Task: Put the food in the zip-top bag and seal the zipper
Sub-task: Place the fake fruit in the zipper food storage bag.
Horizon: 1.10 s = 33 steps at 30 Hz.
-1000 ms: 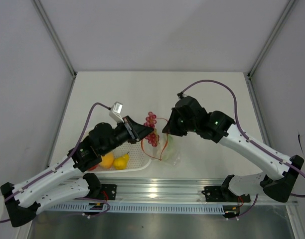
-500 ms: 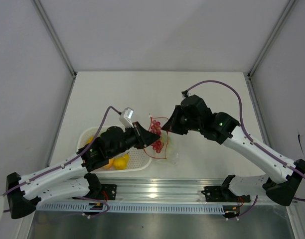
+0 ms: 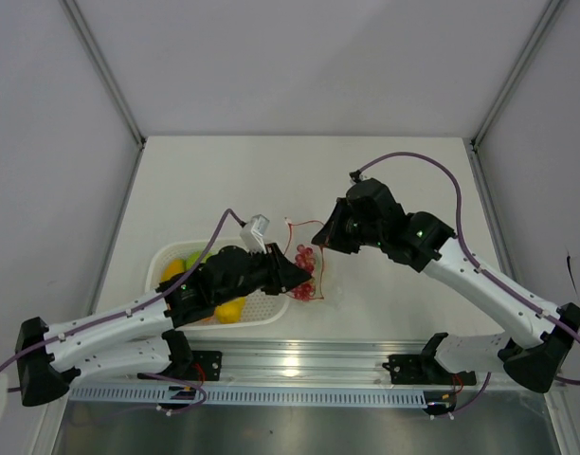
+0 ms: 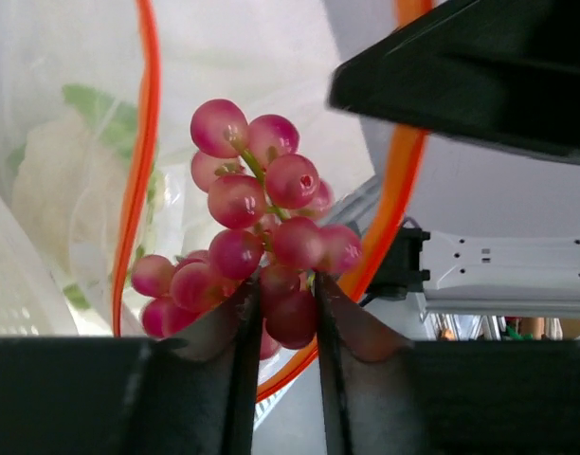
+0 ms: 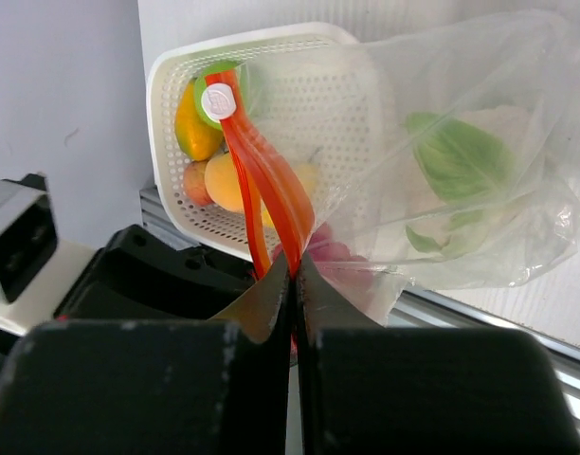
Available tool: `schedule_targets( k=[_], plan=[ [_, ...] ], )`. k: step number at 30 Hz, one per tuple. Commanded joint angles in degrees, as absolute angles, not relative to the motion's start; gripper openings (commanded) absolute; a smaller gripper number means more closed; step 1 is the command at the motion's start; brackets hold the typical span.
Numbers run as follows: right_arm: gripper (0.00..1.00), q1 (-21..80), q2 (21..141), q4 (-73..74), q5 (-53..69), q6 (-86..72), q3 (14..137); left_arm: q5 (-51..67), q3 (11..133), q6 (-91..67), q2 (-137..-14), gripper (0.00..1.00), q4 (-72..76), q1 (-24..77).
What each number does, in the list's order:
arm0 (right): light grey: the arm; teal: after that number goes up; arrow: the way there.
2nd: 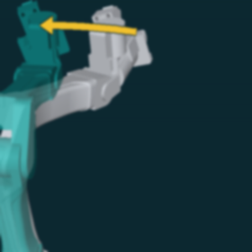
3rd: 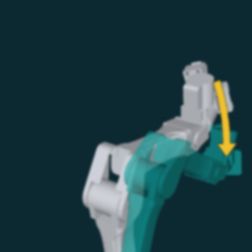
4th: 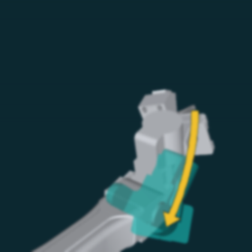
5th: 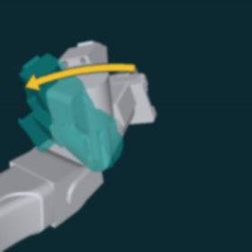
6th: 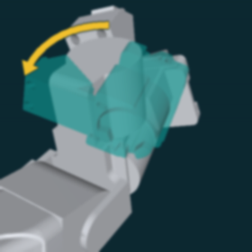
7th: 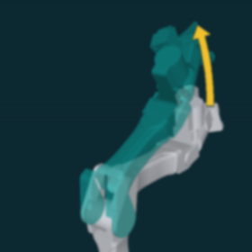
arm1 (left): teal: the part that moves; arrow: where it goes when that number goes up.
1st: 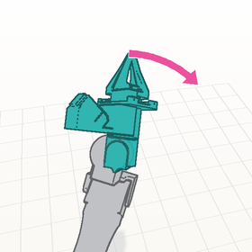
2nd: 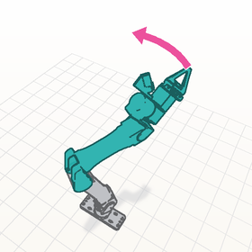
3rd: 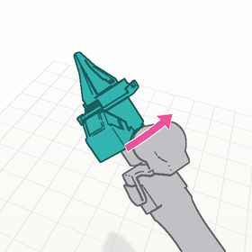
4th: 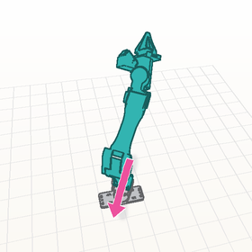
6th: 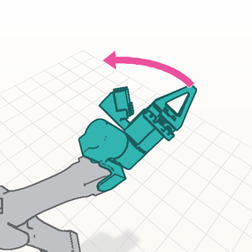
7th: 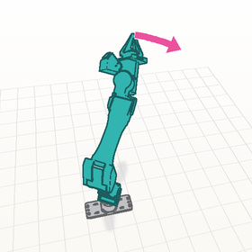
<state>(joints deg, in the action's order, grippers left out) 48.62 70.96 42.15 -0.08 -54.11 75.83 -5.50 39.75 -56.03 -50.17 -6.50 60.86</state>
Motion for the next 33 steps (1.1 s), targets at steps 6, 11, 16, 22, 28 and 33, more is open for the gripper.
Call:
schedule_targets(
  k=[6, 11, 16, 22, 28, 33],
  plan=[
    [0.00, 48.2, 70.6, 41.5, -2.0, -51.6, 76.9, -4.8, 41.0, -55.0, -51.7, 0.81, -14.5, 62.0],
    [0.00, 48.0, 69.8, 42.6, -2.3, -50.5, 76.5, -5.2, 43.1, -48.6, -49.0, 1.00, -15.0, 62.1],
    [0.00, 48.1, 68.9, 43.9, -1.6, -48.9, 76.4, -12.1, 48.3, -45.8, -45.4, 0.99, -24.3, 62.1],
    [0.00, 48.1, 67.2, 45.0, -1.1, -47.4, 76.6, -19.6, 51.1, -44.4, -47.0, 0.98, -30.5, 61.3],
    [0.00, 48.1, 65.6, 46.3, -1.5, -47.1, 76.5, -18.6, 52.6, -45.0, -54.0, 0.89, -33.1, 60.6],
    [0.00, 48.1, 64.7, 46.8, -2.0, -46.8, 75.9, -12.6, 52.3, -44.5, -58.4, 0.69, -29.1, 60.6]
  ],
)
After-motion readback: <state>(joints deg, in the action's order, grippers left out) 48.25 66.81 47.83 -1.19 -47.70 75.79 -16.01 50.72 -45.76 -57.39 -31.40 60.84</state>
